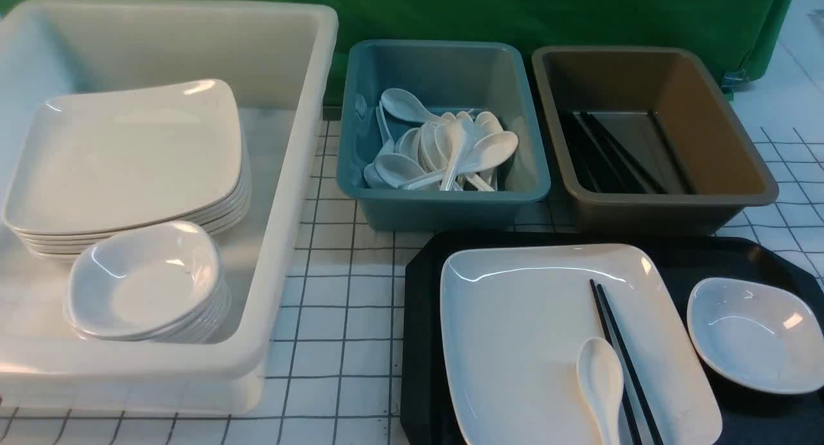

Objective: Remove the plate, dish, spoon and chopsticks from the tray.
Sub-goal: Use the right arm to grab a soup spoon from the plate

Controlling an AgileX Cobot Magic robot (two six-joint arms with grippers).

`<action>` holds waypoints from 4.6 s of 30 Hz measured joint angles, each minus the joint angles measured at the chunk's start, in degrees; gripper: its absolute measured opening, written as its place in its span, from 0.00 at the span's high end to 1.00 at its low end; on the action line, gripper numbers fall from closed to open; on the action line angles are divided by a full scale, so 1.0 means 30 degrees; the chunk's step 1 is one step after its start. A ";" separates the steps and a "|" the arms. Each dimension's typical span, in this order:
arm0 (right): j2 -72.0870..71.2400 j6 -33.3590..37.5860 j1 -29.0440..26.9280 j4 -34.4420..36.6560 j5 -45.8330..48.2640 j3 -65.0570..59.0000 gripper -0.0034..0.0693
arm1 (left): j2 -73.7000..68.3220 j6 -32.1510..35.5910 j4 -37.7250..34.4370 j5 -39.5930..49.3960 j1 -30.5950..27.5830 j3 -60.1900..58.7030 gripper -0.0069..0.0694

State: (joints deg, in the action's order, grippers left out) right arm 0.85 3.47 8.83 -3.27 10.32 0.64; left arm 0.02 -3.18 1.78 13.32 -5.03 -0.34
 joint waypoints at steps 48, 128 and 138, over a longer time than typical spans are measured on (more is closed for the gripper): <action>0.0000 0.0006 0.0000 0.0000 0.0000 0.0000 0.61 | 0.0000 0.0000 0.0000 0.0000 0.0000 0.0000 0.88; 3.0621 -0.5091 0.8030 0.4099 0.7371 1.5747 0.28 | 0.0000 0.0000 0.0000 0.0000 0.0000 0.0000 0.88; 3.1167 -0.5091 0.8030 0.4000 0.6654 1.5730 0.31 | 0.0000 0.0000 0.0000 0.0000 0.0000 0.0000 0.88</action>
State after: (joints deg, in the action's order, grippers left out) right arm 94.35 -11.80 32.92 8.73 30.28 47.83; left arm 0.02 -3.18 1.78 13.32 -5.03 -0.34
